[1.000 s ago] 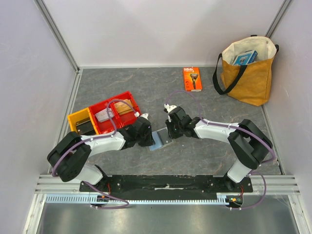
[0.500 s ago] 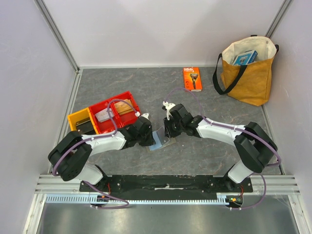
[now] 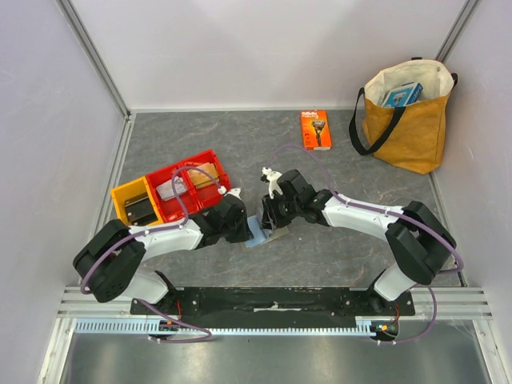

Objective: Take the credit cards out of the card holder
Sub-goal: Remove the credit card from the card holder.

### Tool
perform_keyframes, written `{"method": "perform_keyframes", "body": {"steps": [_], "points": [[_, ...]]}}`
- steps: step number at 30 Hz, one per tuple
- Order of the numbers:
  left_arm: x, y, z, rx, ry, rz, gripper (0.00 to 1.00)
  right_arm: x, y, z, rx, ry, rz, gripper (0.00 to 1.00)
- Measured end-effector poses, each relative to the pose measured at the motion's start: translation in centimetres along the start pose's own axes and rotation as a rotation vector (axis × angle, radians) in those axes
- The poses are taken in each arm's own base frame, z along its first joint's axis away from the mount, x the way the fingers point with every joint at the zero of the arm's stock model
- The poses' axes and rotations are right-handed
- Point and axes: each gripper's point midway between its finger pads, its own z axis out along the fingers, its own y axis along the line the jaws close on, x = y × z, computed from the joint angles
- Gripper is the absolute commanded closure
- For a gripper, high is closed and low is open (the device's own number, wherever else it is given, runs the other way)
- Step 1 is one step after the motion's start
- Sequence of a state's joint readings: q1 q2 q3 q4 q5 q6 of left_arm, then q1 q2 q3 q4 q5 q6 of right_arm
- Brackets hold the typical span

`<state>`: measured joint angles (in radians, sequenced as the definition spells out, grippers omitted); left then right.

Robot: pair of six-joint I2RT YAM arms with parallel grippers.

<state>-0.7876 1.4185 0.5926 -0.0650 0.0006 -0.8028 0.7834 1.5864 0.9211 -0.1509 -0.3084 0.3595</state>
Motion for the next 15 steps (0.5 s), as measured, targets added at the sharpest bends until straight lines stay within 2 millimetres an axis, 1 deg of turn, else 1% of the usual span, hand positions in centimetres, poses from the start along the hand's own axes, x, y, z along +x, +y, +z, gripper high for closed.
{"method": "perform_keyframes", "body": {"steps": [5,9,12,15], "points": [[0.2,0.2,-0.3,0.0,-0.004,-0.014,0.98,0.2,1.2,0.1,-0.041,0.008,-0.016,0.66],[0.4,0.7,-0.8,0.001,-0.025,-0.034,0.98,-0.2,2.1,0.1,-0.063,0.003,-0.03,0.65],[0.5,1.4,-1.6,-0.002,-0.058,-0.055,0.98,-0.5,2.7,0.2,-0.082,0.001,-0.038,0.65],[-0.1,1.6,-2.8,0.011,-0.115,-0.081,0.98,-0.4,2.9,0.6,-0.087,0.007,-0.041,0.64]]}}
